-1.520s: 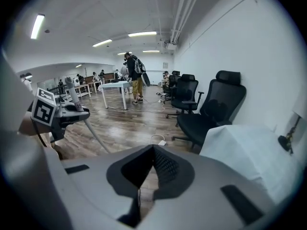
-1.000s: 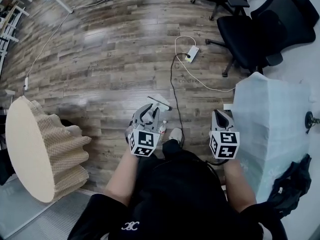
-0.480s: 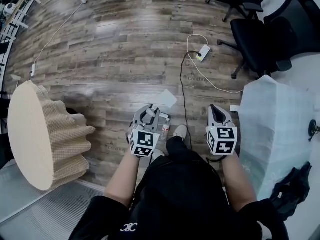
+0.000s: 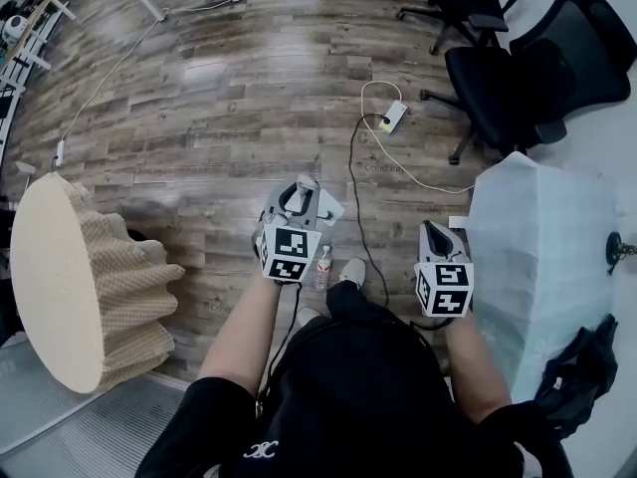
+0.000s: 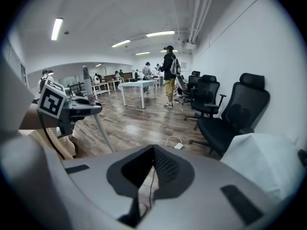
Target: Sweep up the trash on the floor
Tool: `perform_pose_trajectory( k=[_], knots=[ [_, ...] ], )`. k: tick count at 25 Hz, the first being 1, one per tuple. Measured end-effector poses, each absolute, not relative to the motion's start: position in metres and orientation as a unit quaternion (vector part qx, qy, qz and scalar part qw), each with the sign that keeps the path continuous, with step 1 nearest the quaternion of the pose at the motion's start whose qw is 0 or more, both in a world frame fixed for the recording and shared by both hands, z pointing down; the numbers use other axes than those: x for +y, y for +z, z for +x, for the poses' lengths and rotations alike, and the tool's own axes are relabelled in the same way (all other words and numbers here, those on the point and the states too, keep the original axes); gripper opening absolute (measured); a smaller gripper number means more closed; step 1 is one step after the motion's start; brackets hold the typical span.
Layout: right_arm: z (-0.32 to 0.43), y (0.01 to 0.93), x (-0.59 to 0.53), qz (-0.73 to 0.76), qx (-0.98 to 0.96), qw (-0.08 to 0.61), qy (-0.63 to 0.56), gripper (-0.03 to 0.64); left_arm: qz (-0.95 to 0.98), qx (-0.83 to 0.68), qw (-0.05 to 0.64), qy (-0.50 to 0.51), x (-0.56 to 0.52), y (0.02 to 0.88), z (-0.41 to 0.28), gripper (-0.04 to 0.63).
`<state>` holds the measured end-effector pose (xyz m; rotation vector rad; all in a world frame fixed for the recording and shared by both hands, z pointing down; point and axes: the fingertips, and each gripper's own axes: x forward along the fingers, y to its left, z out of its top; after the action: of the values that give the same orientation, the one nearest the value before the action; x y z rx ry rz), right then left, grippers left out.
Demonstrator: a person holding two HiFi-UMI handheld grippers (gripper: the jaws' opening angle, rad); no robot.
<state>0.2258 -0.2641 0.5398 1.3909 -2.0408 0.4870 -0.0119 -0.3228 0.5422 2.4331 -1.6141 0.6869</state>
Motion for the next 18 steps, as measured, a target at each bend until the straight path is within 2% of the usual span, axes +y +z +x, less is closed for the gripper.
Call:
perform_pose_trajectory(
  k=[6,10,18],
  knots=[
    [0.244,0.537,-0.263,0.532,-0.766,0.316,0.176,0.014,0.817,-0.531,0.056,0.218,-0.34,0.541,0.006,0.084],
    [0.256,0.538,-0.262,0.534,-0.761,0.326,0.171,0.014,0.813,-0.529,0.064,0.235,-0.343,0.57,0.014,0.084],
    [0.267,0.54,-0.247,0.541,-0.752,0.334,0.173,0.014,0.821,-0.505,0.075,0.254,-0.292,0.601,0.031,0.084]
  ],
)
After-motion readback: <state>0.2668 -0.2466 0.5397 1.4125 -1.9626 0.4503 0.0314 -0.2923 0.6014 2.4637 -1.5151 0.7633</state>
